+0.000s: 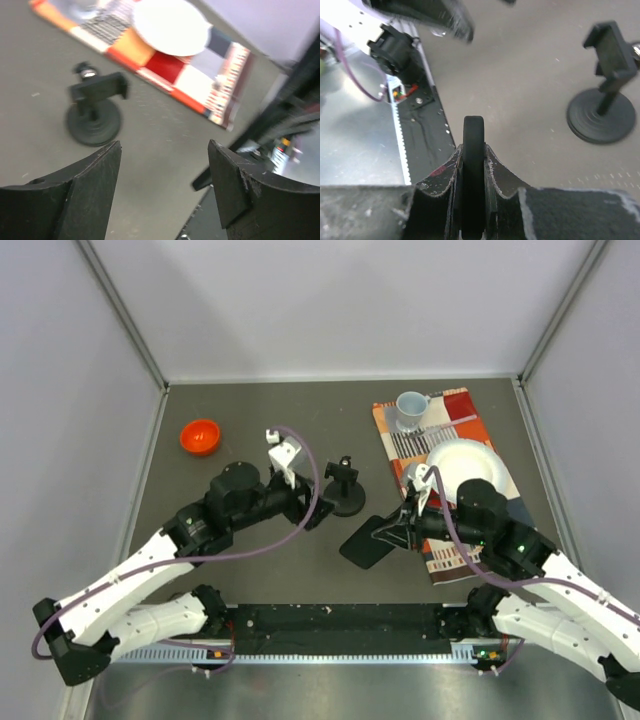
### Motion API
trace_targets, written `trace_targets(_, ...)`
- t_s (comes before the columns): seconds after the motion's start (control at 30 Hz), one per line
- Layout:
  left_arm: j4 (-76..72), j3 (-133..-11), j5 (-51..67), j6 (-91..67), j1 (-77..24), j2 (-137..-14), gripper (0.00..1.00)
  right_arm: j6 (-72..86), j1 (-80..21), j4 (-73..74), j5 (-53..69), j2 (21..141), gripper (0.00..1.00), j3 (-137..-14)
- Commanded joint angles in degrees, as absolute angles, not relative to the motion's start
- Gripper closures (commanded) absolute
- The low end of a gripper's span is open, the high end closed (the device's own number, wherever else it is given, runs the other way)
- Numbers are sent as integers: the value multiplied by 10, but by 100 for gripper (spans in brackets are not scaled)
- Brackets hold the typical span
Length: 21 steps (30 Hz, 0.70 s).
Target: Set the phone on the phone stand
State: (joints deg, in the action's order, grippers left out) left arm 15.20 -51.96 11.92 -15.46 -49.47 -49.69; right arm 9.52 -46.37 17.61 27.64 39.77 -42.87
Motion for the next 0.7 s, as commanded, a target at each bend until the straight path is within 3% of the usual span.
trace_targets(0.0, 245, -592, -100, -149, -490, -562, 24, 30, -467, 257, 177, 362, 100, -486)
trace_targets(0.03, 245, -595, -85, -136, -490, -571, 6, 22, -467, 278, 155, 359, 100, -490)
trace_targets(0.07, 245, -601, -84, -129, -489, -580, 6, 20, -467, 286, 145, 357, 100, -497)
trace_targets(0.1, 244, -604, -88, -134, -490, -594, 9, 21, -467, 291, 135, 352, 100, -499)
trace_targets(0.13, 228, -603, -91, -137, -489, -598, 25, 26, -467, 300, 119, 351, 100, -502)
trace_targets(0.17, 210, -597, -89, -135, -489, -605, 33, 29, -467, 304, 113, 348, 100, -506)
trace_targets(0.27, 136, -564, -90, -127, -490, -606, 50, 40, -467, 307, 110, 332, 100, -508)
trace_targets(0.47, 17, -478, -161, -140, -505, -600, 63, 58, -467, 304, 105, 310, 100, -505)
trace_targets(0.67, -54, -452, -276, -94, -563, -614, 58, 71, -467, 304, 122, 300, 100, -505)
